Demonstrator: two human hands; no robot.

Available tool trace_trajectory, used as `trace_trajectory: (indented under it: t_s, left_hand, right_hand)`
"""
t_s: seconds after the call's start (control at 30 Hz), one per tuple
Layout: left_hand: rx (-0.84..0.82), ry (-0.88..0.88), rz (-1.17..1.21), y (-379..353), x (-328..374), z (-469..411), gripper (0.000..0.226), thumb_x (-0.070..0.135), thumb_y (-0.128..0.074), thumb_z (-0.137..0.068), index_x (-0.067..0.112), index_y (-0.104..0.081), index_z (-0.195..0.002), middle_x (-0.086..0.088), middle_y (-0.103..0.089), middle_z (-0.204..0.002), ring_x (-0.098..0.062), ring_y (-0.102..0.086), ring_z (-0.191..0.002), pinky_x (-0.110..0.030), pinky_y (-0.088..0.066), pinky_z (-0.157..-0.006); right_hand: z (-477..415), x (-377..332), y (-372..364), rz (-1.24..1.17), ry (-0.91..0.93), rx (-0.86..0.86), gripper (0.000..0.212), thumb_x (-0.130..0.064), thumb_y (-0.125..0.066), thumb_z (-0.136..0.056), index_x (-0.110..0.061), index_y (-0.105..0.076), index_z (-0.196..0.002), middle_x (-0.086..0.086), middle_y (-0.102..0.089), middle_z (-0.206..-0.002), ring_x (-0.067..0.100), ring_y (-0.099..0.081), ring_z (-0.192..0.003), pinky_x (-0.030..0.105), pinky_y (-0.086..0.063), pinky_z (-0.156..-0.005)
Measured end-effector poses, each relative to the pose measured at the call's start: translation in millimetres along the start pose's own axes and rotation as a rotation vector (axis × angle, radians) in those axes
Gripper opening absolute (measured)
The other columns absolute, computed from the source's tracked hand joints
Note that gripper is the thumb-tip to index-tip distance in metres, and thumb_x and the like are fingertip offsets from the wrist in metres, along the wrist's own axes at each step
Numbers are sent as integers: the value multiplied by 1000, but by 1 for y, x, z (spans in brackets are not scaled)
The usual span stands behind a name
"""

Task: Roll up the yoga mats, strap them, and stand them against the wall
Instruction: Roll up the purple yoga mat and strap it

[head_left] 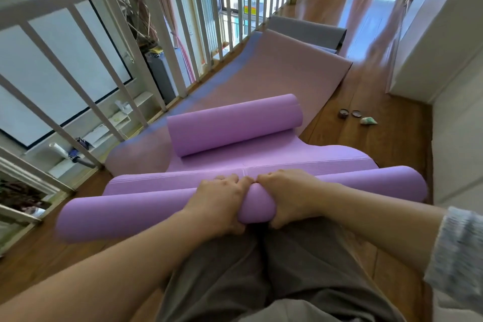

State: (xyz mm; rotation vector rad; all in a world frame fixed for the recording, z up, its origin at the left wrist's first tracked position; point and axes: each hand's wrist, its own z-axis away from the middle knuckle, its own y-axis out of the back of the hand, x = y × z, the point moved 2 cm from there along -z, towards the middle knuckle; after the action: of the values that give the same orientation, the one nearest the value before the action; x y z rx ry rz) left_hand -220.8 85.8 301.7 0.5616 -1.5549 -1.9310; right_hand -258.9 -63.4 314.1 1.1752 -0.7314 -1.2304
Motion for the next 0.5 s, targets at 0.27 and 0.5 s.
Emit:
trace_trajectory:
  t_s: [0.27, 0.5]
  left_hand:
    - [-62, 15, 71, 7, -12, -14, 79, 48, -74, -68, 27, -37, -135, 1, -52, -126, -22, -52, -112, -34, -44, -91]
    - [109, 43, -85, 0, -6, -15, 82, 45, -67, -73, 27, -26, -142, -1, -50, -124, -25, -53, -111, -35, -41, -88]
  right_hand:
    - [2, 2, -9, 151, -21, 211, 59, -45, -72, -63, -18, -52, -112, 1, -64, -104, 24, -61, -92, 33, -45, -73]
    - [-14, 15, 3, 76, -46, 70, 71, -51, -76, -63, -20, -50, -121, 1, -62, -113, 23, -60, -99, 34, -48, -79]
